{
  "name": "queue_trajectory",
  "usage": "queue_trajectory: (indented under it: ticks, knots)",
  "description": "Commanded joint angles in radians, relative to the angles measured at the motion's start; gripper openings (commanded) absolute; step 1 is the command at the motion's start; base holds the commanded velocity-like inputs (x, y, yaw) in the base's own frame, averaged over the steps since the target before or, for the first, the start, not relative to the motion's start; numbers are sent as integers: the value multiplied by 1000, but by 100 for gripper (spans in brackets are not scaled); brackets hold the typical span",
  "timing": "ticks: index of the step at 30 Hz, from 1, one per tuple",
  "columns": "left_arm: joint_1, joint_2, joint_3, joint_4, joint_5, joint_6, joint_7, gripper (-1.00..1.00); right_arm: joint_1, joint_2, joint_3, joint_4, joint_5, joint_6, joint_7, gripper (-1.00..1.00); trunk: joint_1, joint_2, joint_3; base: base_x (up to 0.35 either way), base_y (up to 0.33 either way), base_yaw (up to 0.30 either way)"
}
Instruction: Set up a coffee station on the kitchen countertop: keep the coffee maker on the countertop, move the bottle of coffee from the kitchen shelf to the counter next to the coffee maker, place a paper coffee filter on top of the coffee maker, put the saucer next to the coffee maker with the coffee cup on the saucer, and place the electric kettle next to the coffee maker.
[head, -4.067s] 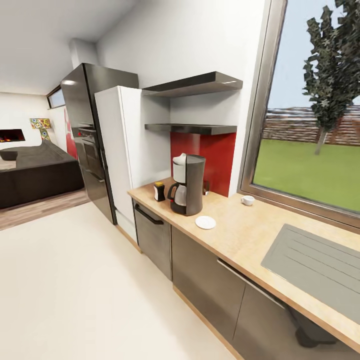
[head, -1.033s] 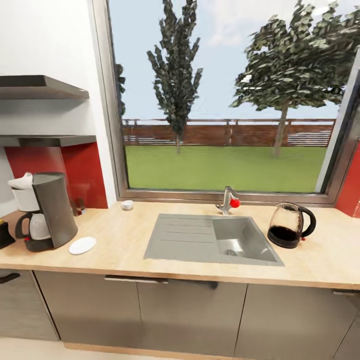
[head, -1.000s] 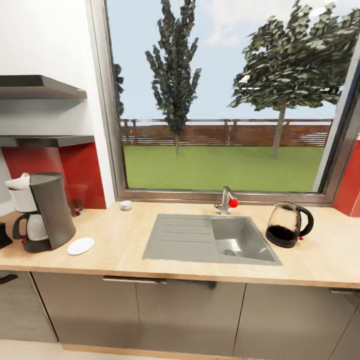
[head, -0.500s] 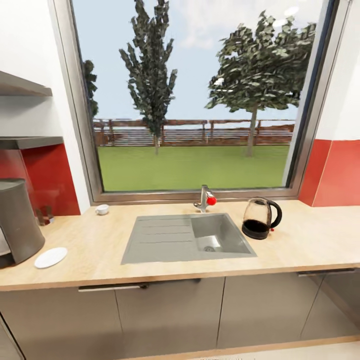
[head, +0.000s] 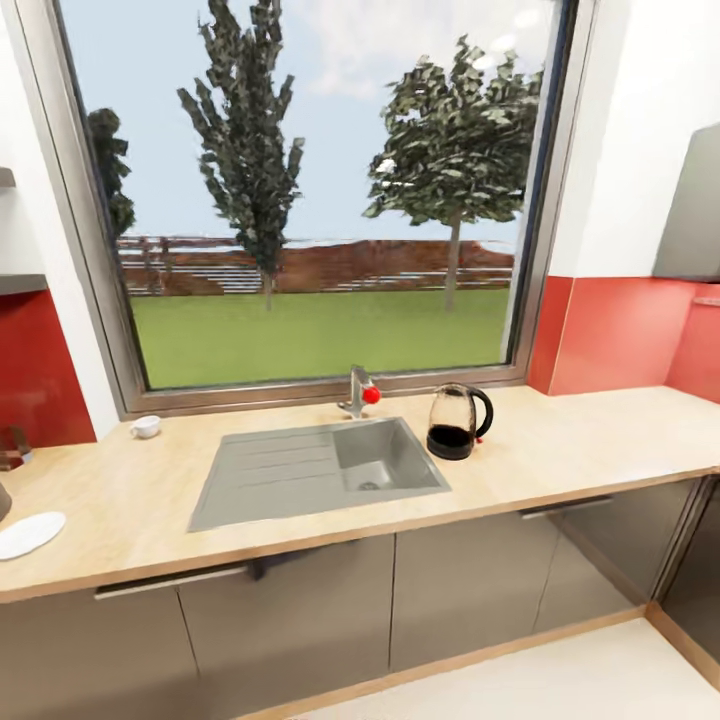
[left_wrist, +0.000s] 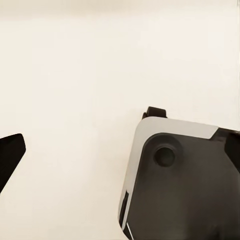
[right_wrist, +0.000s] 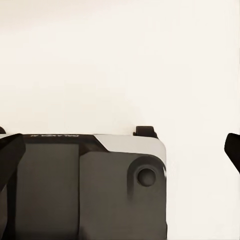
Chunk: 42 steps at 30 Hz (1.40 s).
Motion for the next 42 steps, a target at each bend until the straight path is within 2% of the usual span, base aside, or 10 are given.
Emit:
queue_trajectory:
  ticks: [1,11,14,20,27,28,35,42]
  knots:
    - [1,0,-8,-2,9,3,3,100,0,1,-8,-2,11,6,-3,100,0,-1,0,-95,-86,-288]
    - [2,7,-9,-1,9,2,4,100,0,-1,-8,-3,12,7,-3,100,0,-1,-7,-20,-18,-257]
    - [2,8,-9,-2,9,2,4,100,0,-1,-6,-5,17,5,-3,100,0,-1,-8,0,0,-70]
    - [2,10,-11,-1,8,2,4,100,0,-1,-6,-5,18,-67,-5,100,0,-1,-8,0,0,-1]
    - [23,8,-11,-1,9,1,4,100,0,-10,-10,-19,19,-74,-11,100,0,-1,-8,0,0,0]
    - [39,11,-11,0,8,0,4,100,0,-49,-12,-222,18,-76,-12,100,0,-1,-8,0,0,0]
    - [66,11,-12,5,8,4,4,100,0,-59,-17,-469,18,-107,-12,100,0,-1,-8,0,0,0]
    - [98,11,-13,8,8,3,4,100,0,-59,-18,-624,14,-114,-12,100,0,-1,-8,0,0,0]
